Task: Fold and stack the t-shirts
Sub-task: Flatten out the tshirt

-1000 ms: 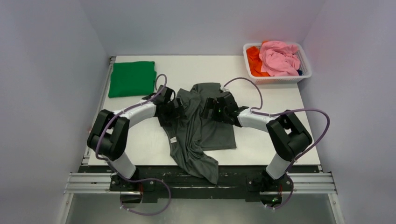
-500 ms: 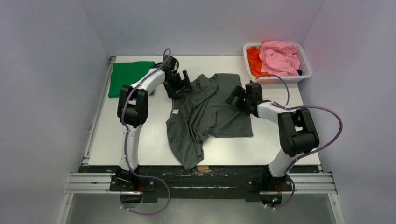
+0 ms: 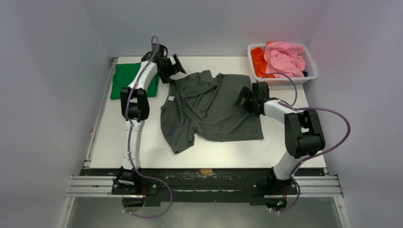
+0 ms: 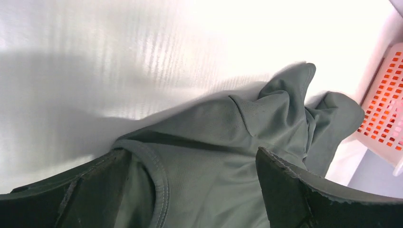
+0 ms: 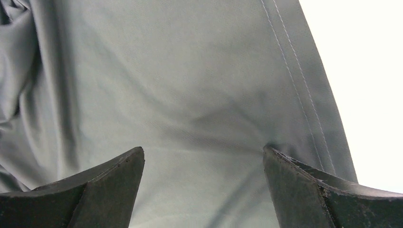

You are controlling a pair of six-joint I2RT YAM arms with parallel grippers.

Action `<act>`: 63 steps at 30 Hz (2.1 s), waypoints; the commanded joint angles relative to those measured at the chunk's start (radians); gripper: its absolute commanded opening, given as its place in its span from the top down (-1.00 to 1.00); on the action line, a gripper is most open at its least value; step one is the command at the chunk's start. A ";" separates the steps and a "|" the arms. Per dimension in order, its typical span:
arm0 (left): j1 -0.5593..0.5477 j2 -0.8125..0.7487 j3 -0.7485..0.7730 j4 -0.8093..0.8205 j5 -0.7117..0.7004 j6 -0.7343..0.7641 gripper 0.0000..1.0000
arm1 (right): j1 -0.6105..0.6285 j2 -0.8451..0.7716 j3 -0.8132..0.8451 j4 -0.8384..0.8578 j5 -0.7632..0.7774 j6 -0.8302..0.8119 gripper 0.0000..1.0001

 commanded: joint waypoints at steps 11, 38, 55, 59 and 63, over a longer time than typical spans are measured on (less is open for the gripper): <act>-0.134 -1.035 -1.001 0.146 -0.272 0.090 -1.00 | -0.003 -0.612 -0.228 -0.154 0.074 -0.025 -0.92; -0.221 -1.943 -1.913 0.003 -0.420 -0.195 -1.00 | 0.767 0.096 0.048 0.088 -0.050 -0.002 -0.83; -0.390 -1.864 -1.978 0.216 -0.239 -0.212 -0.84 | 0.703 -0.237 -0.116 0.111 -0.059 0.026 -0.91; -0.562 -1.759 -1.935 0.295 -0.343 -0.245 -0.79 | 0.641 -0.433 -0.178 0.074 0.018 0.099 -0.96; -0.659 -1.544 -1.820 0.317 -0.440 -0.260 -0.67 | 0.510 -0.616 -0.285 -0.007 0.137 0.146 -0.97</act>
